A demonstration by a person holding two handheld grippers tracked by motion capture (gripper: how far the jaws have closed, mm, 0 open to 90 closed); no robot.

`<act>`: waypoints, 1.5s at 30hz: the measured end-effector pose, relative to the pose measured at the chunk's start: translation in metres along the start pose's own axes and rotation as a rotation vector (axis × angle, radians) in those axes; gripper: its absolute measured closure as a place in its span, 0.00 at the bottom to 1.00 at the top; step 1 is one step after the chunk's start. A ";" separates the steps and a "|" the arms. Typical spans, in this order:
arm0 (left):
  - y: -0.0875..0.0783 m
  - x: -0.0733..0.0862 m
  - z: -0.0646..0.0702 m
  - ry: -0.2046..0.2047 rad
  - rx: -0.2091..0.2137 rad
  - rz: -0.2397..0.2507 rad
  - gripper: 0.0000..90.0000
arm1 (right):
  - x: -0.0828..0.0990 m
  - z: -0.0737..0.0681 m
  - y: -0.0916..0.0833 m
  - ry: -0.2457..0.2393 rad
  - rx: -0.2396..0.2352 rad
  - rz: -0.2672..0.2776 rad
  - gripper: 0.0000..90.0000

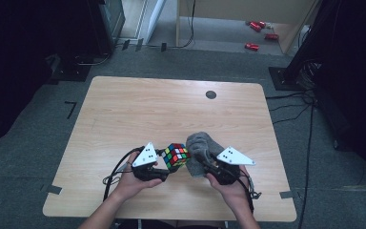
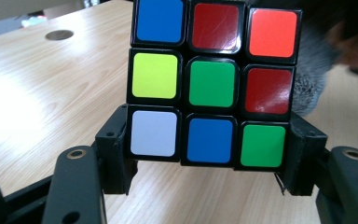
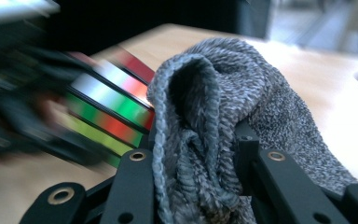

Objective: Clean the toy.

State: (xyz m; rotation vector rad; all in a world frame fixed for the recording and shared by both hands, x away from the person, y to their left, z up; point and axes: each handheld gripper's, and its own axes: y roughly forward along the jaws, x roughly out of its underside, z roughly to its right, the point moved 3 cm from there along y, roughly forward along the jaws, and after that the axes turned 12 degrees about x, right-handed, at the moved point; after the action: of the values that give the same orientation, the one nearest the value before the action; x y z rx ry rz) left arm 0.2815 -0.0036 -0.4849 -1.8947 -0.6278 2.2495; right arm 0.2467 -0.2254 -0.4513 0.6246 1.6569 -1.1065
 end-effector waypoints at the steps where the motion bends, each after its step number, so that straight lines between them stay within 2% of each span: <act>1: 0.000 -0.001 0.001 0.009 0.003 0.009 0.39 | -0.005 -0.008 -0.003 -0.010 -0.014 0.023 0.77; 3: -0.001 -0.002 0.003 0.021 0.004 0.024 0.39 | -0.010 -0.020 -0.006 -0.017 -0.012 0.044 0.75; 4: -0.002 -0.002 0.003 0.020 0.006 0.029 0.39 | -0.011 -0.021 -0.006 -0.001 -0.018 0.049 0.75; 7: -0.004 -0.002 0.003 0.029 0.010 0.035 0.39 | -0.007 -0.014 -0.004 0.100 -0.073 0.051 0.76; 11: -0.004 -0.003 0.006 0.046 0.019 0.048 0.38 | -0.001 -0.003 0.000 0.139 -0.066 0.027 0.76; 15: -0.003 -0.005 0.008 0.052 0.032 0.060 0.39 | -0.006 0.000 -0.003 0.121 -0.053 0.027 0.77; 17: -0.001 -0.006 0.009 0.054 0.020 0.043 0.39 | -0.010 -0.004 -0.008 0.104 -0.058 0.048 0.77; 21: -0.001 -0.008 0.011 0.071 0.032 0.050 0.39 | -0.017 -0.012 -0.012 0.077 -0.065 0.078 0.76; 23: -0.004 -0.009 0.012 0.078 0.033 0.062 0.39 | -0.016 -0.009 -0.011 0.088 -0.071 0.085 0.76; 25: -0.007 -0.011 0.011 0.071 0.042 0.079 0.39 | -0.011 -0.003 -0.007 0.098 -0.046 0.066 0.76; 27: -0.007 -0.011 0.010 0.060 0.050 0.093 0.39 | -0.006 0.004 -0.003 0.141 -0.048 0.032 0.76; 28: -0.007 -0.011 0.009 0.056 0.053 0.095 0.39 | -0.006 0.004 -0.003 0.156 -0.065 0.028 0.77; 29: -0.007 -0.010 0.008 0.053 0.057 0.100 0.39 | -0.008 0.003 -0.004 0.160 -0.068 0.037 0.77; 30: -0.006 -0.010 0.007 0.055 0.049 0.093 0.39 | -0.010 0.000 -0.006 0.145 -0.052 0.043 0.77; 32: -0.003 -0.009 0.007 0.071 0.026 0.064 0.39 | -0.017 -0.005 -0.012 0.149 -0.088 0.079 0.76; 34: -0.001 -0.008 0.009 0.076 0.023 0.050 0.39 | -0.024 -0.009 -0.018 0.147 -0.100 0.113 0.77; 37: 0.001 -0.008 0.013 0.098 0.020 0.039 0.39 | -0.026 -0.016 -0.019 0.168 -0.155 0.114 0.77; 39: 0.001 -0.008 0.013 0.102 0.011 0.033 0.39 | -0.024 -0.025 -0.017 0.142 -0.178 0.111 0.77; 41: -0.001 -0.007 0.012 0.112 -0.006 0.020 0.39 | -0.022 -0.029 -0.015 0.119 -0.169 0.109 0.77; 43: -0.003 -0.008 0.012 0.112 -0.009 0.027 0.39 | -0.019 -0.026 -0.011 0.135 -0.168 0.105 0.77; 45: -0.005 -0.009 0.011 0.104 -0.003 0.034 0.39 | -0.015 -0.017 -0.008 0.157 -0.146 0.100 0.77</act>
State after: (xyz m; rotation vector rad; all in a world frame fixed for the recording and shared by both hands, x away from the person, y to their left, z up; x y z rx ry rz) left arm 0.2713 -0.0049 -0.4738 -2.0235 -0.5892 2.1537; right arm 0.2378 -0.2120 -0.4328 0.7055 1.8022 -0.8749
